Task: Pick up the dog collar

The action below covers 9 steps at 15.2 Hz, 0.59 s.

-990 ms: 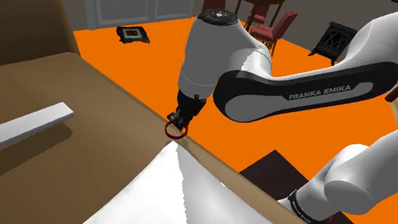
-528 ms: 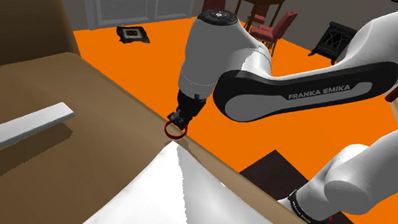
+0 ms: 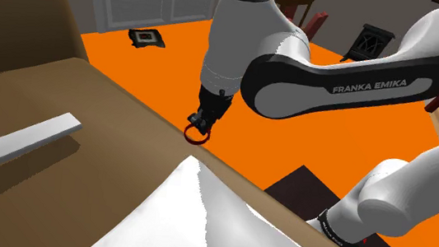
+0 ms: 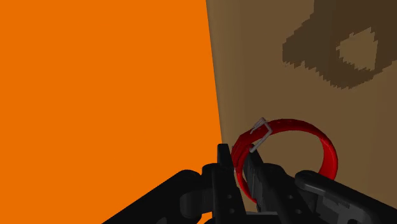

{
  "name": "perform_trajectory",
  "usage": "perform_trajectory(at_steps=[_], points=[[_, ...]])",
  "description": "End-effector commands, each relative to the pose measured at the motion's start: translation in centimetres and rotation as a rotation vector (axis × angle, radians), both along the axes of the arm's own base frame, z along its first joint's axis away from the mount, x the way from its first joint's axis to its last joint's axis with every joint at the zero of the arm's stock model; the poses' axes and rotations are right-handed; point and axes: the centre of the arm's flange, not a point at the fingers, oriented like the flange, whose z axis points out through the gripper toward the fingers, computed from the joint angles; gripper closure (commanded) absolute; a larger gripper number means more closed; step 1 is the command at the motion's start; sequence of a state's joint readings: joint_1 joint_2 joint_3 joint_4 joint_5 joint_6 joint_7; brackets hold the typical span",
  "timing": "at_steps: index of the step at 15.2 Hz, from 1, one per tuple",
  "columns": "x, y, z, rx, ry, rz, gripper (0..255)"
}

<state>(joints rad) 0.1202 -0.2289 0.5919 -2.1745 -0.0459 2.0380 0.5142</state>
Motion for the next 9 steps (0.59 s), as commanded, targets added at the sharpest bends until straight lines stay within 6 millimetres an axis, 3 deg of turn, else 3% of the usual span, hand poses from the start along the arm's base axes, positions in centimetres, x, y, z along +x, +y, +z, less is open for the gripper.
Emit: perform_trajectory(at_steps=[1,7,9], points=[[0.1,0.0,1.1,0.0,0.0,0.0,255],[0.1,0.0,4.2,0.0,0.0,0.0,255],[0.1,0.0,4.3,0.0,0.0,0.0,255]])
